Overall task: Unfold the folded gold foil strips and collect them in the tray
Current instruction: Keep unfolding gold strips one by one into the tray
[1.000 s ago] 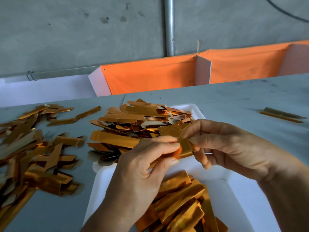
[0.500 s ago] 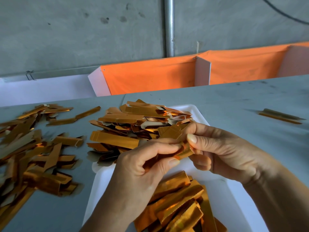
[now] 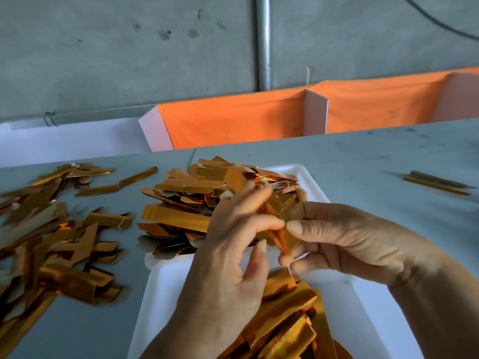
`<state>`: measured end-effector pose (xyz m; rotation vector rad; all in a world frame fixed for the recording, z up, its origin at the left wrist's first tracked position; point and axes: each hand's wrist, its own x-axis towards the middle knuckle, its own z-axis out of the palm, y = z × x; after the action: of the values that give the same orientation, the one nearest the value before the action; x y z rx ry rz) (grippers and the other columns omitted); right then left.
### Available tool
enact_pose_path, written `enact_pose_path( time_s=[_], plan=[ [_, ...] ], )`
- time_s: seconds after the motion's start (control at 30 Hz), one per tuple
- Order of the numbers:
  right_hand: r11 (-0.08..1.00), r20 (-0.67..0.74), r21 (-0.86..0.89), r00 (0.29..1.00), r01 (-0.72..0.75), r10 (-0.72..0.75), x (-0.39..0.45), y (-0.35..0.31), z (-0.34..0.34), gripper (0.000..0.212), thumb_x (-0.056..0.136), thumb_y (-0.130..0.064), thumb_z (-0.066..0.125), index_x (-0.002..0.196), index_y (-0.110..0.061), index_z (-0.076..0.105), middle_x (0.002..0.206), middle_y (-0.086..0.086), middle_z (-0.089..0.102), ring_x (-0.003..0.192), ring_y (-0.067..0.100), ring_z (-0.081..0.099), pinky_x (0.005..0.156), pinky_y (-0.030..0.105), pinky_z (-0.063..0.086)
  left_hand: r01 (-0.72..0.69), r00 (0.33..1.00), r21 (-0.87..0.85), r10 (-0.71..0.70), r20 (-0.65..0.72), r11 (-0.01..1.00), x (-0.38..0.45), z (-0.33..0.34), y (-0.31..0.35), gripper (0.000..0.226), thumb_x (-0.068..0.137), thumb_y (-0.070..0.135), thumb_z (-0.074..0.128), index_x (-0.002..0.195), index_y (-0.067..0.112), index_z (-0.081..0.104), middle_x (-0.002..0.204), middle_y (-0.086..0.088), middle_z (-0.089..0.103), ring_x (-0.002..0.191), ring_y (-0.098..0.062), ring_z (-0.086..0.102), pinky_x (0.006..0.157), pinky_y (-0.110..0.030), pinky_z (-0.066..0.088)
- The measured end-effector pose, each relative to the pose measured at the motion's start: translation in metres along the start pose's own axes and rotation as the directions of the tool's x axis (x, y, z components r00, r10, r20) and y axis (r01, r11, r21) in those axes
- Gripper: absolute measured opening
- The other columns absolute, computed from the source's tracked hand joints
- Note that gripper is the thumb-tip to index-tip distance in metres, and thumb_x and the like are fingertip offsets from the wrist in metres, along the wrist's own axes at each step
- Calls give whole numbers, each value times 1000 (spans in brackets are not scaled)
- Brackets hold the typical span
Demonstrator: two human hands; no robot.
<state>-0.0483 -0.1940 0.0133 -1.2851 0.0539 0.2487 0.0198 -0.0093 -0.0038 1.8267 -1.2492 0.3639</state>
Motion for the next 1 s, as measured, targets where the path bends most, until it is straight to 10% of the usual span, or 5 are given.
enact_pose_path(
  time_s=[0.23, 0.47, 0.63, 0.83, 1.0],
  plan=[
    [899, -90, -438, 995, -9, -33, 12, 7, 21, 34, 63, -23, 87, 79, -16, 57, 75, -8, 68, 75, 13, 69, 68, 21, 53, 292, 925, -630, -380, -5, 720, 0, 2, -7, 37, 81, 27, 65, 116, 21, 53, 111, 6, 69, 105, -10, 65, 83, -16, 51],
    [798, -235, -601, 963, -40, -128, 8, 5, 27, 32, 67, -39, 80, 81, -19, 60, 90, 0, 71, 78, 16, 72, 74, 33, 59, 366, 925, -449, -373, 78, 815, -2, 1, -9, 28, 94, 33, 52, 121, 36, 58, 106, 15, 69, 102, -3, 64, 84, -17, 51],
    [811, -428, -516, 737, 276, -523, 6, -5, 28, 9, 78, -23, 73, 80, -20, 65, 80, 8, 68, 68, 19, 66, 61, 21, 53, 424, 906, -339, -383, 182, 840, -5, 5, -4, 36, 91, 43, 37, 122, 42, 55, 93, 21, 69, 90, 6, 63, 74, -6, 47],
    [776, -355, -585, 785, 237, -507, 4, -4, 30, 5, 79, -18, 72, 78, -21, 69, 85, 3, 64, 74, 12, 66, 65, 19, 53, 368, 929, -302, -334, 157, 880, -4, 7, 0, 35, 92, 39, 34, 122, 48, 49, 89, 17, 68, 83, 3, 65, 67, -10, 51],
    [696, -409, -691, 690, 192, -597, 4, -6, 34, 20, 69, -41, 73, 77, -28, 60, 94, -1, 62, 79, 10, 64, 60, 20, 50, 378, 926, -209, -369, 86, 902, -2, 8, -6, 35, 95, 34, 36, 127, 49, 42, 99, 9, 67, 81, 6, 65, 67, -12, 53]
  ],
)
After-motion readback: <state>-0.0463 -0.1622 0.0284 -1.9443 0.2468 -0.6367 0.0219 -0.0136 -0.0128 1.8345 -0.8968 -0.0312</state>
